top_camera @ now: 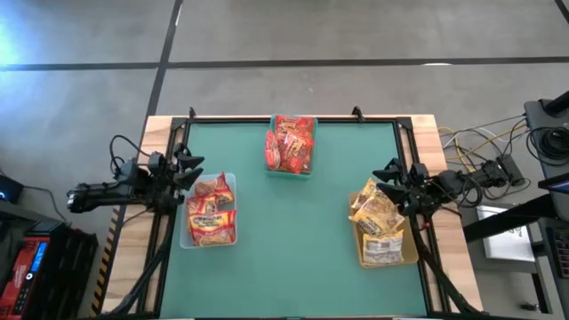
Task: Sort Maruchan noodles
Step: Return to Home Position
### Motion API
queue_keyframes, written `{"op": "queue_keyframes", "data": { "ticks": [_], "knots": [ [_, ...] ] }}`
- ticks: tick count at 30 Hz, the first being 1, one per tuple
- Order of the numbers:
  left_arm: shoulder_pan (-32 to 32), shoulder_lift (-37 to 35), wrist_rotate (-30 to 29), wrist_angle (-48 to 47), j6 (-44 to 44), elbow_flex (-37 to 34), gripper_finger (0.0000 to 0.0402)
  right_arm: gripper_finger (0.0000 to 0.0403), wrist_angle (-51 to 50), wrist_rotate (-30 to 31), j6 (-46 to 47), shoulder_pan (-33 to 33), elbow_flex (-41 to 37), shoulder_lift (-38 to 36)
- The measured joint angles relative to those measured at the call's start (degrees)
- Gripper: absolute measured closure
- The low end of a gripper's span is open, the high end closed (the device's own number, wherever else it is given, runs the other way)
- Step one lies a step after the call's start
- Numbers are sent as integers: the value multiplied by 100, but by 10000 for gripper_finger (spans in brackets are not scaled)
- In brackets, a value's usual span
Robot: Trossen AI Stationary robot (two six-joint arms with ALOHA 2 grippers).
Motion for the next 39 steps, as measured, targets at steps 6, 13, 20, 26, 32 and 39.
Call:
{"op": "queue_keyframes", "data": {
  "ticks": [6, 13, 20, 26, 32, 39],
  "knots": [
    [0, 81, 0, 2, -1, -43, 243, 179, 4, 2, 2, 0, 0, 84],
    [0, 186, 0, 6, -1, -43, 243, 179, 8, 2, 0, 0, 0, 157],
    [-2, 284, -112, -1, 1, -43, 243, 179, 9, 1, 0, 0, 0, 157],
    [0, 472, -289, -36, 1, -43, 243, 179, 9, 2, 0, 0, 0, 160],
    [0, 644, -293, -36, 1, -43, 243, 179, 9, 2, 0, 1, 0, 160],
    [0, 837, -297, -33, 1, -43, 243, 179, 9, 2, 0, 0, 0, 160]
  ]
}}
